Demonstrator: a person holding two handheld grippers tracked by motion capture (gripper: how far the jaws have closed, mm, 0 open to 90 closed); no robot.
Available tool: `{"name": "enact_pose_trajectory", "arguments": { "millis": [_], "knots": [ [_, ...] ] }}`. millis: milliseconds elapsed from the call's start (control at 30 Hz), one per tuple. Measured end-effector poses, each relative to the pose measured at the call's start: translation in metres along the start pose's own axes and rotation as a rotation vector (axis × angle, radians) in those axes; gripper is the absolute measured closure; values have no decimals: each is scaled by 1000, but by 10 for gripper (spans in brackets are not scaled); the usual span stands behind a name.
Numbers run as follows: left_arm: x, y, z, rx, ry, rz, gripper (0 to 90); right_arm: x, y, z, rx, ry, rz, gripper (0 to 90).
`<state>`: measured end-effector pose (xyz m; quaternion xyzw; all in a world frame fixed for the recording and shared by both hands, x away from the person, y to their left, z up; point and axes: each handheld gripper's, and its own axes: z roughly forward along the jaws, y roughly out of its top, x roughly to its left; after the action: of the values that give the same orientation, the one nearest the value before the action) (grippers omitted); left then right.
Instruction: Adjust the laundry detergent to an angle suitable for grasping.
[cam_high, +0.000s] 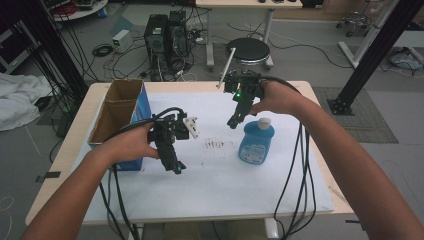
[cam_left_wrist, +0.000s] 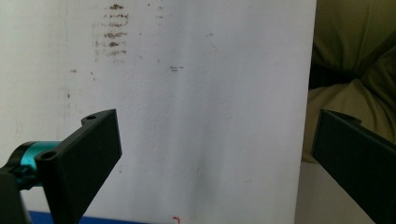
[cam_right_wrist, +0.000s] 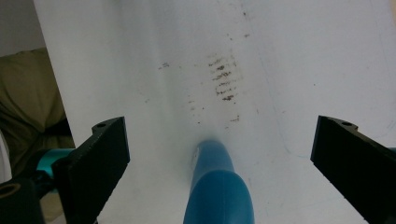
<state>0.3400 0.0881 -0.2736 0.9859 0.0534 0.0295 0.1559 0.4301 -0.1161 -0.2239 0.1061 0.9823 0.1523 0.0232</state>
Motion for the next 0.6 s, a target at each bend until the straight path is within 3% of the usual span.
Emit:
{"name": "enact_pose_trajectory", "arguments": {
  "millis": [600],
  "knots": [
    [-1,-4,-4,-8,25,-17,17,4,-2,-8,-14,2,8,34]
  ]
}}
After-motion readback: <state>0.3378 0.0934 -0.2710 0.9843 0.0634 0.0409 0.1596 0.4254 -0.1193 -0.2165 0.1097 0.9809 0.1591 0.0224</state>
